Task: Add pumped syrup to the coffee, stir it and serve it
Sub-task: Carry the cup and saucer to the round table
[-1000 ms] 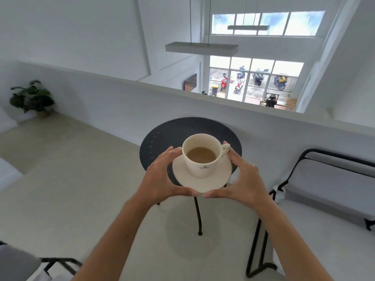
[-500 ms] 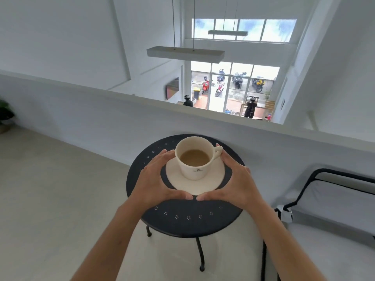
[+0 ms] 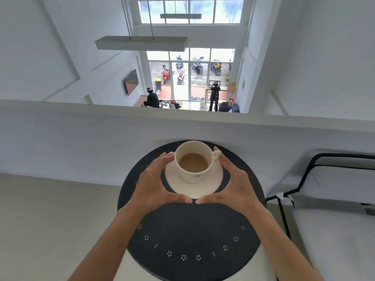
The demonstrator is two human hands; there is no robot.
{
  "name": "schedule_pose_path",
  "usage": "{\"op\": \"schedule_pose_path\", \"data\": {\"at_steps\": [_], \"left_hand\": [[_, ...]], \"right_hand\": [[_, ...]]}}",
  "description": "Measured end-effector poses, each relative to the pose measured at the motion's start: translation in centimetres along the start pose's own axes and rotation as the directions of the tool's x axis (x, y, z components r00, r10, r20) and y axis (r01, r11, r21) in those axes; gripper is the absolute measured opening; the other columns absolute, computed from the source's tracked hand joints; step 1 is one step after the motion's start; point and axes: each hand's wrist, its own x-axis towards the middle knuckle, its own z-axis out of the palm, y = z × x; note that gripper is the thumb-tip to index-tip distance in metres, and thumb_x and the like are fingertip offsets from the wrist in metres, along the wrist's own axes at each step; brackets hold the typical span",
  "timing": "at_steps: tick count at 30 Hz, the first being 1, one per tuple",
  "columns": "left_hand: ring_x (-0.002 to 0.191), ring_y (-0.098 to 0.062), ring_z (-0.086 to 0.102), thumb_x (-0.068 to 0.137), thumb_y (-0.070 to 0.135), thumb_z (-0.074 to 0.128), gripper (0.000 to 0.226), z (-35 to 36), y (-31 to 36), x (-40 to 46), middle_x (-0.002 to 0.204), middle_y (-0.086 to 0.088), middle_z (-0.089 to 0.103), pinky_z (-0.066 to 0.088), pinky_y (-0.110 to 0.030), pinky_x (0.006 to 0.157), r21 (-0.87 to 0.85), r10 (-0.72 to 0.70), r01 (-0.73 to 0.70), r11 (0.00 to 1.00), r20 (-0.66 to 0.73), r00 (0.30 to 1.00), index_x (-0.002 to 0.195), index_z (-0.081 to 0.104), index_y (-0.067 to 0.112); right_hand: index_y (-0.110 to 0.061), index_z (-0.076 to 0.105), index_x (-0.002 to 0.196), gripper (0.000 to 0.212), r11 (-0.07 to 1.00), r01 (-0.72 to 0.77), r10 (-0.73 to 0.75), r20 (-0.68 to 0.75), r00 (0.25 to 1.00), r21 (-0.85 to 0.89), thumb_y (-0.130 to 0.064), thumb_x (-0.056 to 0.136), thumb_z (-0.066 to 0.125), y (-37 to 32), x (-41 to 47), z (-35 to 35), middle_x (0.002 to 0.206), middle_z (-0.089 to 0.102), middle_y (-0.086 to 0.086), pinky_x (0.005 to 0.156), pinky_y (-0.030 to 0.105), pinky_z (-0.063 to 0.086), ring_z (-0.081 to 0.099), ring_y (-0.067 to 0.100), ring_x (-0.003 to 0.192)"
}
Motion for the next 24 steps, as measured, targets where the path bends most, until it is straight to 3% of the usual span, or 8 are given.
{"op": "schedule_pose_path", "data": {"at_steps": [7,11,13,16,21,24], "left_hand": [[0.138,-0.002,0.035,0.038,0.066,0.091,0.113,1.7,-5.1,5.1,0.142,0.020,0.048,0.035,-0.047,0.112,0.034,0.012,-0.015,0.999,0.075,0.997,0.137,0.044,0.037],[0.132,-0.006,0.044,0.037,0.065,0.091,0.116,2.8,-7.0,7.4,0.138,0.022,0.049,0.039,-0.046,0.109,0.028,-0.010,0.007,1.000,0.103,0.995,0.137,0.040,0.039],[0.129,-0.003,0.045,0.037,0.063,0.092,0.121,3.6,-8.1,8.3,0.138,0.023,0.049,0.040,-0.044,0.108,0.015,-0.005,0.003,1.000,0.120,0.993,0.141,0.034,0.042],[0.131,-0.001,0.042,0.037,0.061,0.093,0.127,5.2,-10.1,9.2,0.141,0.025,0.045,0.037,-0.042,0.110,0.011,-0.022,0.021,1.000,0.140,0.990,0.145,0.028,0.045],[0.143,-0.012,0.031,0.040,0.060,0.092,0.130,8.3,-13.9,9.5,0.146,0.031,0.036,0.026,-0.050,0.117,0.046,-0.029,0.021,0.999,0.184,0.982,0.148,0.022,0.044],[0.147,-0.011,0.020,0.041,0.064,0.090,0.130,10.1,-16.3,9.3,0.149,0.037,0.026,0.013,-0.043,0.121,0.072,-0.013,-0.003,0.997,0.218,0.976,0.148,0.019,0.045]], "right_hand": [[-0.048,0.024,0.152,0.134,0.998,-0.063,0.063,-0.001,0.998,0.001,-0.061,0.039,0.095,3.3,4.4,2.5,0.144,0.051,-0.019,0.102,0.007,0.024,0.043,-0.002,0.129],[-0.049,0.023,0.152,0.136,0.993,-0.116,0.116,0.007,0.993,0.015,-0.057,0.037,0.097,5.3,6.5,3.3,0.147,0.047,-0.021,0.102,0.003,0.021,0.038,-0.006,0.131],[-0.048,0.023,0.153,0.138,0.991,-0.131,0.131,0.011,0.991,0.011,-0.057,0.037,0.097,6.4,7.4,3.8,0.149,0.047,-0.018,0.106,0.007,0.024,0.040,-0.002,0.136],[-0.044,0.020,0.155,0.140,0.989,-0.146,0.146,0.011,0.989,-0.009,-0.059,0.039,0.096,8.7,8.2,4.9,0.151,0.046,-0.015,0.116,0.027,0.029,0.039,0.009,0.143],[-0.042,0.001,0.158,0.152,0.976,-0.217,0.218,0.045,0.975,-0.024,-0.057,0.040,0.097,12.2,8.4,7.3,0.152,0.043,-0.013,0.110,0.018,0.023,0.035,-0.001,0.136],[-0.042,-0.004,0.157,0.156,0.966,-0.255,0.257,0.068,0.964,-0.039,-0.059,0.039,0.096,14.3,8.3,8.8,0.155,0.038,-0.014,0.113,0.021,0.024,0.035,0.004,0.142]]}}
